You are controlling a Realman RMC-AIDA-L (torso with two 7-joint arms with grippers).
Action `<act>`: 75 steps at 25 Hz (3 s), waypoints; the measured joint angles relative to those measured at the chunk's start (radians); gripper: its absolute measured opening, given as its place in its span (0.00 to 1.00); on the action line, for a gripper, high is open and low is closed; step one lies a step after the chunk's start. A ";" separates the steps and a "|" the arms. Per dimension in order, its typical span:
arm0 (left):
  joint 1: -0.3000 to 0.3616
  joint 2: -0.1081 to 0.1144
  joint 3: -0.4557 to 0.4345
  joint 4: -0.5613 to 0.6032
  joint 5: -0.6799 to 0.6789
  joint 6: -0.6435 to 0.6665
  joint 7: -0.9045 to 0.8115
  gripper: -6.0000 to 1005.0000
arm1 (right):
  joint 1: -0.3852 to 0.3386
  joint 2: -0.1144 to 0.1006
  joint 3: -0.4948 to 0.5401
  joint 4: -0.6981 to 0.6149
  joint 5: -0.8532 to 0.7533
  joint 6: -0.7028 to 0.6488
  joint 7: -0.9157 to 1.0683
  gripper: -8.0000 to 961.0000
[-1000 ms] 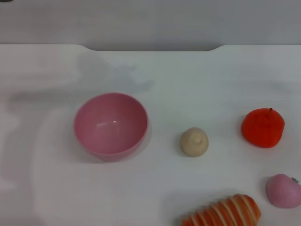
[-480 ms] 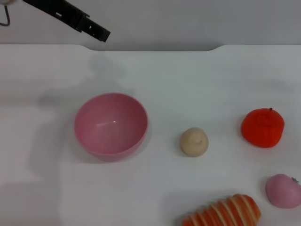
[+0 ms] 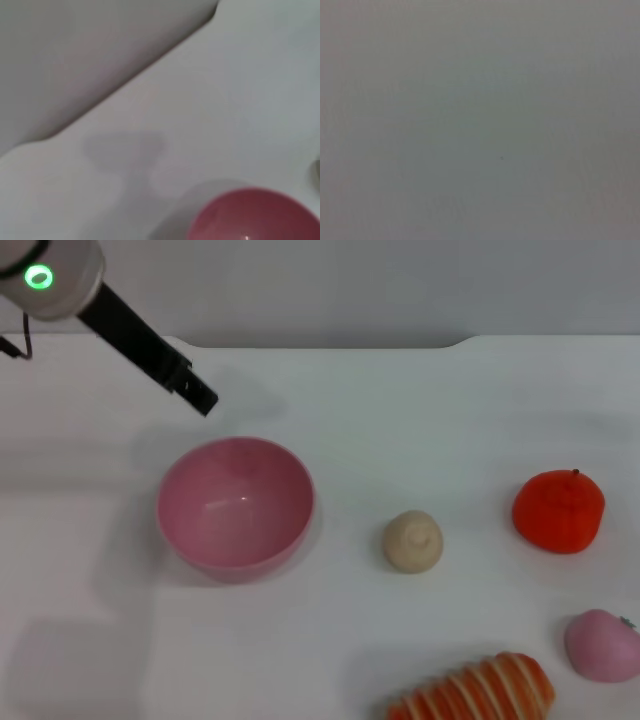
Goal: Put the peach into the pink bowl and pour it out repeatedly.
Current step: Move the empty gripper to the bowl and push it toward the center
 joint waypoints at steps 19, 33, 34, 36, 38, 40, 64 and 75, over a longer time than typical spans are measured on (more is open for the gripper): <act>0.069 -0.002 0.003 -0.180 0.027 -0.170 -0.007 0.74 | -0.006 0.000 -0.011 0.004 0.000 0.000 0.000 0.54; 0.138 -0.005 0.004 -0.319 -0.042 -0.325 -0.016 0.73 | -0.007 0.002 -0.038 0.011 0.000 0.000 0.000 0.54; 0.138 -0.005 0.004 -0.319 -0.042 -0.325 -0.016 0.73 | -0.007 0.002 -0.038 0.011 0.000 0.000 0.000 0.54; 0.145 -0.005 0.003 -0.333 -0.051 -0.333 -0.015 0.73 | -0.007 0.002 -0.039 0.012 0.000 0.000 0.000 0.54; 0.147 -0.005 0.003 -0.334 -0.053 -0.334 -0.014 0.73 | -0.007 0.002 -0.039 0.012 0.000 0.000 0.000 0.54; 0.155 -0.005 0.005 -0.338 -0.055 -0.340 -0.014 0.73 | -0.007 0.002 -0.040 0.013 0.000 0.000 0.000 0.54; 0.203 -0.006 0.022 -0.451 -0.112 -0.480 -0.006 0.72 | -0.004 0.003 -0.063 0.013 0.000 0.000 0.001 0.53; 0.206 -0.006 0.068 -0.457 -0.120 -0.507 -0.005 0.71 | -0.005 0.003 -0.063 0.015 0.003 0.000 0.001 0.53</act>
